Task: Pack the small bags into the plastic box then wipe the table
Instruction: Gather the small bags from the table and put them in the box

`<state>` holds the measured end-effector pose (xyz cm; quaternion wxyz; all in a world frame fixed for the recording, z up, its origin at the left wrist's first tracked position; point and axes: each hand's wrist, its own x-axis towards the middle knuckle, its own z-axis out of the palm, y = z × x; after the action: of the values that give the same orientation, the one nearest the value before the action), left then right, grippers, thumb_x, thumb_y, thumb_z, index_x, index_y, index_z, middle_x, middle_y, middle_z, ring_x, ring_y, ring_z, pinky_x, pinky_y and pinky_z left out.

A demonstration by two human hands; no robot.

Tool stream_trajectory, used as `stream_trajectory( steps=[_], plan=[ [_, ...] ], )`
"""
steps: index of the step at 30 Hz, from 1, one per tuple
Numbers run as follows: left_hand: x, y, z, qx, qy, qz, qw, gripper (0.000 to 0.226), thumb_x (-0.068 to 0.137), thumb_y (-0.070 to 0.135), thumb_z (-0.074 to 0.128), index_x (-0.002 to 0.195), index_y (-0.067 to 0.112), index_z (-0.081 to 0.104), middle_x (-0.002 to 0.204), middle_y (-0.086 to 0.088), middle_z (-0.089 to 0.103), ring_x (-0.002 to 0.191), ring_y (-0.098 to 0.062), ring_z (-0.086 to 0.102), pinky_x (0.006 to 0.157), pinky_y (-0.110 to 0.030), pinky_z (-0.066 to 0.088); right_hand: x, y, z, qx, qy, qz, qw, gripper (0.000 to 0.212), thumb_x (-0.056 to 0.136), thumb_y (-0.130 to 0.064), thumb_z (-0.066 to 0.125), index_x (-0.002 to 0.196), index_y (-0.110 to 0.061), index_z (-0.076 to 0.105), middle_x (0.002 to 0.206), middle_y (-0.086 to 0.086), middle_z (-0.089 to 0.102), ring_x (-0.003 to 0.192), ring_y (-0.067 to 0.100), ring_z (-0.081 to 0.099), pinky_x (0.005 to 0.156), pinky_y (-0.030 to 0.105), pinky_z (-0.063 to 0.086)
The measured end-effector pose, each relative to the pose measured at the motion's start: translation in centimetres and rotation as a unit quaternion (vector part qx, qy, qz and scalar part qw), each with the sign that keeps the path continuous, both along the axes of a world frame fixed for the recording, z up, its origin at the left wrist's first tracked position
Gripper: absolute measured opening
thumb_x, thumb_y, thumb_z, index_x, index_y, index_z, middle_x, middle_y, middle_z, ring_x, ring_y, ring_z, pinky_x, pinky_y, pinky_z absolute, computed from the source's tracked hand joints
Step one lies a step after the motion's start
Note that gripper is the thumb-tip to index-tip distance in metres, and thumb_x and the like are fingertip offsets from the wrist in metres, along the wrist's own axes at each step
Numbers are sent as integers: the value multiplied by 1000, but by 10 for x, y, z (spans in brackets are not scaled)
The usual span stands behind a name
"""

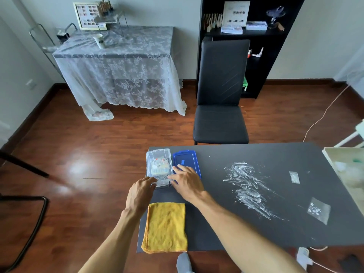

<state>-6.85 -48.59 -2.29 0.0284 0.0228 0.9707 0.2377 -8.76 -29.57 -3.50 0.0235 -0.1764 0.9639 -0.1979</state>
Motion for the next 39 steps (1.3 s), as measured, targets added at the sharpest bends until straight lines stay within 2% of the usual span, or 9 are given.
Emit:
stream_trajectory(
  steps=[11, 21, 29, 34, 39],
  plan=[
    [12, 2, 6, -5, 3, -12, 1000, 16, 90, 16, 63, 104, 17, 72, 105, 1, 73, 94, -28, 68, 75, -37, 54, 7, 6, 4, -5, -25, 19, 999, 28, 100, -29, 54, 125, -25, 68, 148, 6, 51, 142, 23, 39, 114, 37, 31],
    [29, 24, 16, -20, 31, -37, 999, 7, 88, 20, 65, 88, 22, 71, 95, 6, 73, 85, -25, 68, 67, -34, 52, 20, 36, 20, -22, -43, 17, 999, 29, 100, -26, 54, 125, -25, 69, 151, 2, 48, 144, 22, 36, 115, 37, 32],
    [73, 86, 21, -35, 73, -73, 994, 12, 91, 23, 65, 98, 20, 74, 103, 3, 74, 94, -26, 68, 70, -34, 52, 65, 104, 28, -35, -56, 19, 998, 29, 97, -33, 57, 122, -28, 70, 148, 2, 52, 142, 19, 40, 112, 34, 32],
    [101, 126, 9, -10, 59, -119, 991, 11, 93, 24, 62, 97, 19, 71, 101, 2, 73, 93, -24, 67, 65, -34, 53, 96, 153, 26, -13, -52, 18, 998, 28, 95, -38, 60, 120, -31, 71, 145, -1, 55, 139, 19, 43, 112, 33, 32],
    [121, 153, -1, -44, 90, -139, 985, 5, 89, 23, 68, 93, 22, 70, 89, 4, 71, 79, -21, 67, 52, -28, 50, 117, 185, 22, -9, -58, 18, 998, 28, 96, -40, 60, 121, -31, 70, 144, 0, 56, 138, 19, 44, 114, 34, 30]
  ],
)
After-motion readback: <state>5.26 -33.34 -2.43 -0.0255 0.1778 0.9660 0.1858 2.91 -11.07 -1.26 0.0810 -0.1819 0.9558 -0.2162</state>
